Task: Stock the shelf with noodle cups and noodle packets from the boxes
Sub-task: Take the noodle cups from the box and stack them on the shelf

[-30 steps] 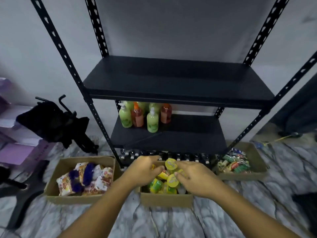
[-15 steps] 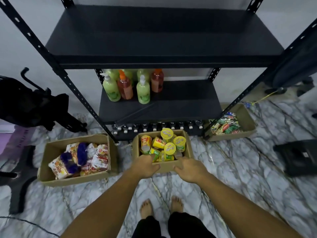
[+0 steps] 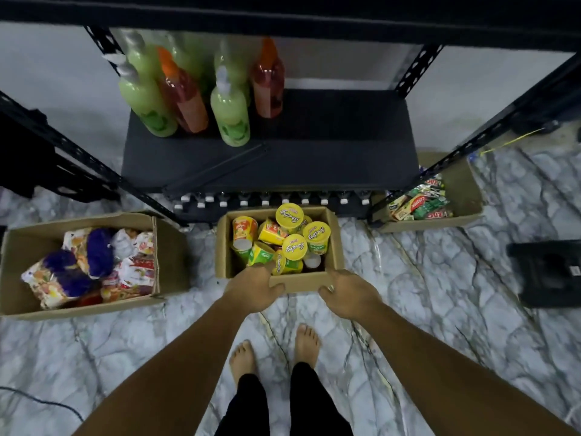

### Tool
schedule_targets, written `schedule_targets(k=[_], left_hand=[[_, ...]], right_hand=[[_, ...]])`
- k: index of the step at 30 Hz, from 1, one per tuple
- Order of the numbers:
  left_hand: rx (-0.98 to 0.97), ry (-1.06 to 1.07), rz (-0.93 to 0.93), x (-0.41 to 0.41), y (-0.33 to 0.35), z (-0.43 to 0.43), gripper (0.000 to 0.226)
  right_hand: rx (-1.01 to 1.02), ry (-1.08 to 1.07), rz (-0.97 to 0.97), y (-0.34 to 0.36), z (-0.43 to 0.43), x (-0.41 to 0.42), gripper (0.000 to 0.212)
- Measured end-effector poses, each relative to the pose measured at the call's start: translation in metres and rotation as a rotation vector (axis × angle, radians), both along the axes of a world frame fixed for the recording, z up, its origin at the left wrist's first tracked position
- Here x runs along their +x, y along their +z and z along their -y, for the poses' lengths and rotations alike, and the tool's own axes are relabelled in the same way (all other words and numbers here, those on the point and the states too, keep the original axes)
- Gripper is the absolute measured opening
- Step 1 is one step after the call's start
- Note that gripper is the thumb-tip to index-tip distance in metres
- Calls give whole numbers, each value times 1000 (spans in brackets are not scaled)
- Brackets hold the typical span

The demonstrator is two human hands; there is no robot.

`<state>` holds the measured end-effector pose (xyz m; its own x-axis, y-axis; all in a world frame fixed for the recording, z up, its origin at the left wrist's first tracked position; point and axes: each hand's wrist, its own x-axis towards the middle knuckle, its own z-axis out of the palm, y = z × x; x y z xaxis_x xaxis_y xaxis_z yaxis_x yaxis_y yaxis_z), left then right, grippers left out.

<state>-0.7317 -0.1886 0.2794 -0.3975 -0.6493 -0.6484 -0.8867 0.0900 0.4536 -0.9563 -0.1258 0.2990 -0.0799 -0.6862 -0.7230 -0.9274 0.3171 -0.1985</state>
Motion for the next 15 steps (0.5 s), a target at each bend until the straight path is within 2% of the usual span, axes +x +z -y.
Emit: schedule_targets(k=[8,11,15], left_hand=[[-15,201,-86,-41,-144,42,59],[-44,257,-95,-52,-202,65,68],[-83,334,-93,-62,-273,93,84]], right_hand=[[-22,-35,58,-154,45,-49,66],[-51,-104,111,-210,62,-55,62],[-144,-212,139,-279,84,-61,71]])
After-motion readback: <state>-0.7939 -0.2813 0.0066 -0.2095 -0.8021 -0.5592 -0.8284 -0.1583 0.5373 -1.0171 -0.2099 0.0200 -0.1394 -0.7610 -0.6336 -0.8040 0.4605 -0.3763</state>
